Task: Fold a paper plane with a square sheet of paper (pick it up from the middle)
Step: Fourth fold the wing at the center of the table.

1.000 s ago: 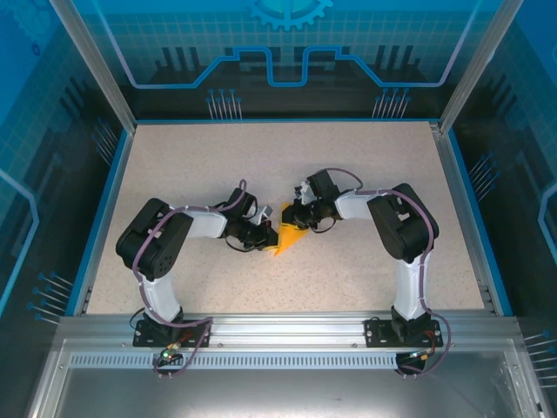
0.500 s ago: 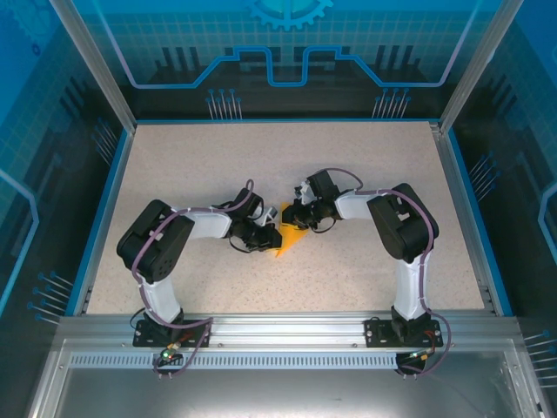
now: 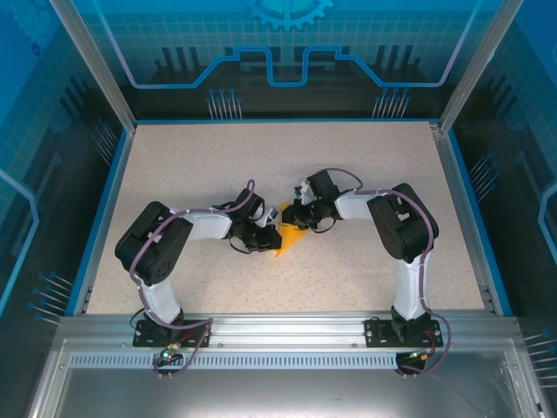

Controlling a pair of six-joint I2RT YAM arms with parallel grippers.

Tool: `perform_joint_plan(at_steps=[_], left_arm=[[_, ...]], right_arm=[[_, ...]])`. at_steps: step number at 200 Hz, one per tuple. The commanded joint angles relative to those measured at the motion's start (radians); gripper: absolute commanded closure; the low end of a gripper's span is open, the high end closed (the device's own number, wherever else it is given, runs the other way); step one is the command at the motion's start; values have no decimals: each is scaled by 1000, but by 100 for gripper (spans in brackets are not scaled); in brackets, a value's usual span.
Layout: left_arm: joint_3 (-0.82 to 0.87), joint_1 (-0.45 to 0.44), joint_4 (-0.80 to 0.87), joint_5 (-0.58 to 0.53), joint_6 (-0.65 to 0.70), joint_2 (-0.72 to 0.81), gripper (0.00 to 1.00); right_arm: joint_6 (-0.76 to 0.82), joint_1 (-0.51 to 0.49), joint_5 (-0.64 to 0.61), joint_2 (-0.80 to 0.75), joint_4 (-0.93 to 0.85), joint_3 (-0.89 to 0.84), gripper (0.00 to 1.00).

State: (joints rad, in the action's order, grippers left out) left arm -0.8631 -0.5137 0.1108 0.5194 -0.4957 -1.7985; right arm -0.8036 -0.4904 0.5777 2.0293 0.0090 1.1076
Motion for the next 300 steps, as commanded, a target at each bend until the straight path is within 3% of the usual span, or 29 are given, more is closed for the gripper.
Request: perform_joint_plan(at_steps=[1, 38, 120, 133, 144, 181, 261, 300], left_arm=[[27, -7, 98, 6, 14, 31, 84], [29, -8, 113, 6, 29, 28, 84], [29, -5, 138, -38, 12, 10, 100], [40, -5, 123, -32, 5, 18, 98], [45, -4, 119, -26, 3, 30, 89], [46, -4, 142, -42, 19, 60, 84], [20, -6, 168, -76, 13, 30, 89], [93, -6, 98, -73, -37, 162, 88]], right_arm=[[28, 1, -78, 63, -72, -15, 81], [30, 0, -79, 63, -74, -15, 81], [37, 0, -97, 73, -92, -12, 80], [39, 0, -102, 75, -98, -12, 80], [39, 0, -102, 75, -96, -13, 80], [40, 0, -99, 74, -98, -12, 80], [33, -12, -103, 77, -97, -8, 80], [26, -14, -106, 89, -92, -6, 80]])
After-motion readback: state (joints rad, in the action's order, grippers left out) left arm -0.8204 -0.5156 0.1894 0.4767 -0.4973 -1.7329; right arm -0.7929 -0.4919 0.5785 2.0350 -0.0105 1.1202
